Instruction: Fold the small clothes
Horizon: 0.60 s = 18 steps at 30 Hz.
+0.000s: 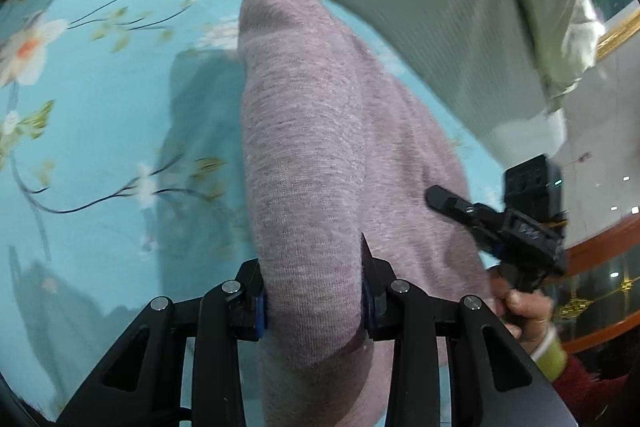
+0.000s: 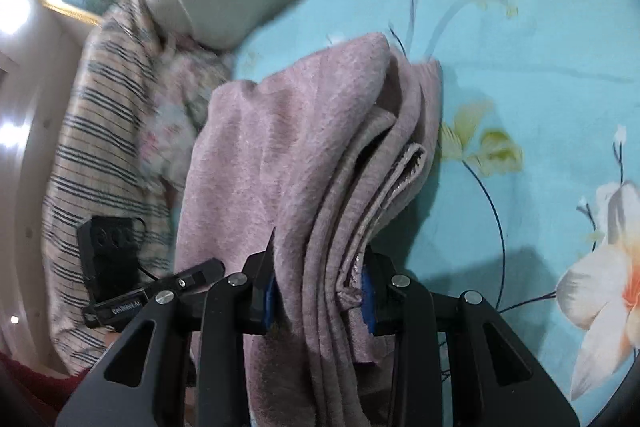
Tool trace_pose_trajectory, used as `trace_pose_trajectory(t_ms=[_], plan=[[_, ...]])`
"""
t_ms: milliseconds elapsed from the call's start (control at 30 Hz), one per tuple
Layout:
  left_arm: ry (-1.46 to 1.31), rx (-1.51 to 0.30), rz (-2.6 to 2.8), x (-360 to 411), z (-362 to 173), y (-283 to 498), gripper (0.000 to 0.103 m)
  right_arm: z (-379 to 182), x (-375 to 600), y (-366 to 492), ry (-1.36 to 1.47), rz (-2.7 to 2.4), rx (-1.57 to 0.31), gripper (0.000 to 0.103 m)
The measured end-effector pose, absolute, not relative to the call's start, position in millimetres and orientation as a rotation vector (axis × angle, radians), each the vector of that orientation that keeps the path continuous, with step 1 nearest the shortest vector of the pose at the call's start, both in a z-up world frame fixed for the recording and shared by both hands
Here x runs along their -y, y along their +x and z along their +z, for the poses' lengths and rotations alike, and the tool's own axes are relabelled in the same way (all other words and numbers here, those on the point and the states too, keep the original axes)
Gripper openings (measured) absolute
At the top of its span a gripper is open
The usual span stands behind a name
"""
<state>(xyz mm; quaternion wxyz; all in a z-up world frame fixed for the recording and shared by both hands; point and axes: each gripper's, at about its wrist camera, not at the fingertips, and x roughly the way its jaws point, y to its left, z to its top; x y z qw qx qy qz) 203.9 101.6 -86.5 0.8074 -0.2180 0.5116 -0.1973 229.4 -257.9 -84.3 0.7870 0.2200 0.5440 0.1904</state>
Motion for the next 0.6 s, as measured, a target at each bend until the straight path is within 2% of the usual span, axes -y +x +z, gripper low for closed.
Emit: trace_pose_trajectory(t_ms=[167, 300, 533, 600], plan=[[-0.428, -1.160, -0.348, -108, -114, 202, 0.046, -86, 265, 223, 0.450, 0.354, -1.184, 0.048], [-0.391, -1.160, -0.331, -115, -104, 192, 0.053, -63, 264, 224, 0.386, 0.317, -1.142, 0.049], [-0.367, -1.040, -0.256, -132, -64, 199, 0.051, -32, 270, 245, 0.365, 0.281, -1.020, 0.048], [-0.379, -1.011, -0.271, -130, -54, 203, 0.047, -40, 269, 259, 0.365, 0.261, -1.044, 0.039]])
